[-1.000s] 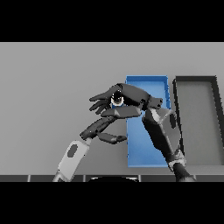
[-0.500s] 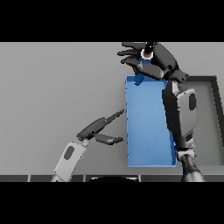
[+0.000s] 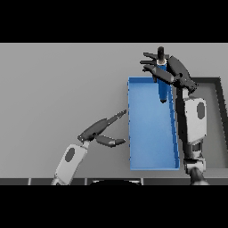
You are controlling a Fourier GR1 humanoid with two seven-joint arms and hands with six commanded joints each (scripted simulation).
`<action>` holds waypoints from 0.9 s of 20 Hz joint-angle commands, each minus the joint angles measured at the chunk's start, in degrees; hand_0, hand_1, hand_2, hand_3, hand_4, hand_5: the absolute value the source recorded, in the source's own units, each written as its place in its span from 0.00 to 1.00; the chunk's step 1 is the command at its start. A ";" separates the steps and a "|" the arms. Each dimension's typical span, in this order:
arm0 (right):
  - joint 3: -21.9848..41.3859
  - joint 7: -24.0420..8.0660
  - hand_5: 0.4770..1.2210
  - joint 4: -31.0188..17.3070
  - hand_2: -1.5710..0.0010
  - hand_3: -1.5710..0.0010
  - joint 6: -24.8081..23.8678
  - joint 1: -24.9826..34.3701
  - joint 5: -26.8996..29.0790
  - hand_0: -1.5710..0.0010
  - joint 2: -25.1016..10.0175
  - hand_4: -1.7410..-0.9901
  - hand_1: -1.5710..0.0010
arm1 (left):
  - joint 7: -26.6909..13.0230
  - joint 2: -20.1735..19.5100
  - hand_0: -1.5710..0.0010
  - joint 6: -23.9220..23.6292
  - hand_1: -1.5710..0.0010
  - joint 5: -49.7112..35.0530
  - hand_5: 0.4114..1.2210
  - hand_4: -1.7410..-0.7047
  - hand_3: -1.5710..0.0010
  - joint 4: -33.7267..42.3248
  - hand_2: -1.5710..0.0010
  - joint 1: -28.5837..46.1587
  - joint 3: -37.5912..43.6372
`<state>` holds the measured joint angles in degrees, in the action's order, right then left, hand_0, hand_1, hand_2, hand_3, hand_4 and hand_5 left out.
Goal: Pick up the blue pipe and place it into the blue bin.
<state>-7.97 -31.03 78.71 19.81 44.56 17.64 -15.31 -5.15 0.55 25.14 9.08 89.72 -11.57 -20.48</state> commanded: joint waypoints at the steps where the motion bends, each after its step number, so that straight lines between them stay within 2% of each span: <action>1: 0.22 -0.88 1.00 0.12 0.00 0.00 -0.84 -1.27 -1.31 0.00 0.19 0.32 0.00 | 0.03 -0.36 1.00 -0.17 1.00 0.08 0.06 0.78 1.00 -0.38 1.00 -0.81 0.61; 4: 0.61 -3.91 1.00 0.83 0.00 0.00 -3.82 -5.49 -4.55 0.00 1.16 0.32 0.00 | 0.67 -0.56 1.00 -0.51 1.00 0.74 0.07 0.78 1.00 -0.48 1.00 -0.50 0.38; 6: 1.31 -3.91 1.00 -0.68 0.00 0.00 -5.34 -7.18 -6.36 0.00 1.42 0.32 0.00 | 1.92 -0.46 1.00 -0.93 1.00 1.48 0.07 0.78 1.00 -0.97 1.00 0.04 0.03; 9: 3.87 -3.91 1.00 -5.19 0.00 0.00 -7.22 -9.16 -5.05 0.00 0.16 0.32 0.00 | 2.16 -0.74 1.00 -0.94 1.00 1.27 0.08 0.79 1.00 -1.06 1.00 -0.91 0.60; 10: 5.40 -3.91 1.00 -6.42 0.00 0.20 -8.42 -9.22 -4.91 0.00 -0.43 0.26 0.00 | 2.72 -0.30 1.00 -1.20 1.00 1.74 0.08 0.79 1.00 -0.95 1.00 -0.16 -0.11; 11: 6.94 -3.91 1.00 -8.55 0.00 0.36 -9.11 -9.32 -3.19 0.00 -1.36 0.21 0.00 | 1.89 0.03 1.00 -1.62 1.00 2.01 0.08 0.79 1.00 -1.53 1.00 -0.76 0.11; 13: 11.82 -3.91 1.00 -11.55 0.00 0.59 -12.46 -9.40 1.21 0.00 -4.22 0.13 0.00 | 1.97 -0.24 1.00 -1.50 1.00 1.60 0.09 0.79 1.00 -0.93 1.00 -0.62 0.37; 14: 15.03 -3.91 1.00 -13.11 0.00 0.67 -14.67 -9.26 3.90 0.00 -5.69 0.11 0.00 | 1.75 -0.37 1.00 -1.34 1.00 1.43 0.09 0.79 1.00 -0.88 1.00 -0.92 0.51; 15: 18.07 -3.90 0.93 -15.47 0.00 0.74 -16.62 -8.20 7.38 0.00 -6.97 0.09 0.00 | 2.46 -0.56 1.00 -1.45 1.00 1.72 0.10 0.79 1.00 -0.70 1.00 -0.21 0.28; 16: 21.27 -3.91 0.92 -16.43 0.03 0.71 -19.01 -8.12 11.12 0.00 -8.91 0.15 0.00 | 2.23 -0.34 1.00 -1.56 1.00 1.96 0.10 0.79 1.00 -1.27 1.00 -0.56 0.23; 18: 28.66 -3.91 0.90 -18.51 0.37 0.81 -23.87 -5.96 18.99 0.31 -13.08 0.36 0.35 | 3.19 -0.57 1.00 -1.15 1.00 1.77 0.10 0.79 1.00 -1.00 1.00 0.38 -0.06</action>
<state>20.67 -34.94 60.20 -3.93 38.62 36.58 -28.43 -1.82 -0.03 24.02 10.83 88.72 -11.16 -20.54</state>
